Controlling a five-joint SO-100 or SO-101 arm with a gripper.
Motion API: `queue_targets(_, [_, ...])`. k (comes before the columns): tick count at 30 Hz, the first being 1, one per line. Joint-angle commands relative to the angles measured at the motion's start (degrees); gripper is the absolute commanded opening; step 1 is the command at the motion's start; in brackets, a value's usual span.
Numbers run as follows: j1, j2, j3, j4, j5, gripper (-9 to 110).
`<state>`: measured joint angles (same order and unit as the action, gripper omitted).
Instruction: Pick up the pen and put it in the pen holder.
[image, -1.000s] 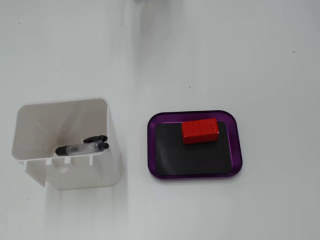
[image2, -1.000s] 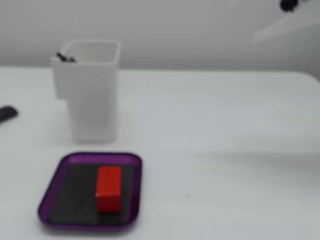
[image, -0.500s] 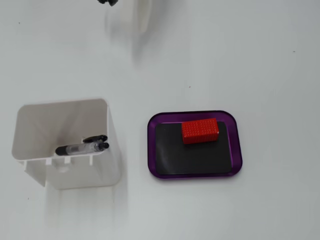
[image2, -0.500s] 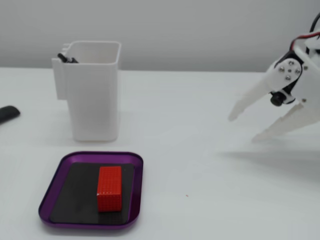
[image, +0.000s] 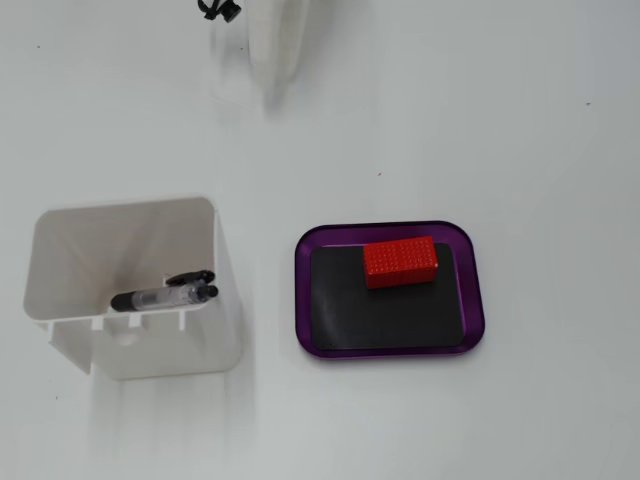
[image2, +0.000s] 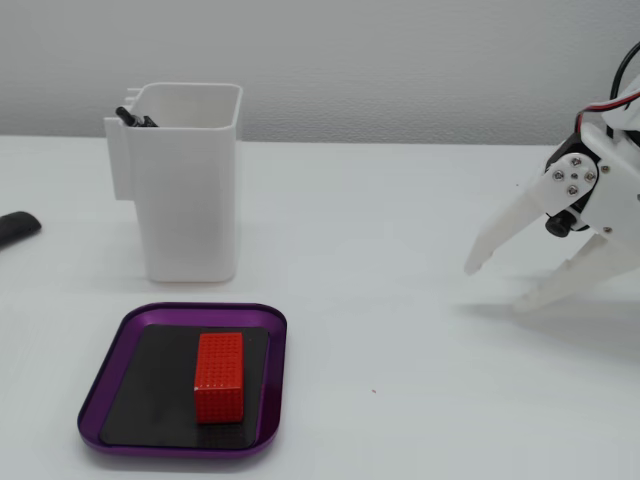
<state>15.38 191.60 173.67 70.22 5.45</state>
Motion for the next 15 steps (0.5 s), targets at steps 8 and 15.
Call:
queue_targets(8, [0.18, 3.78, 0.35, -0.09, -0.53, 0])
queue_targets(15, [0.26, 3.87, 0.44, -0.88, 0.09, 0])
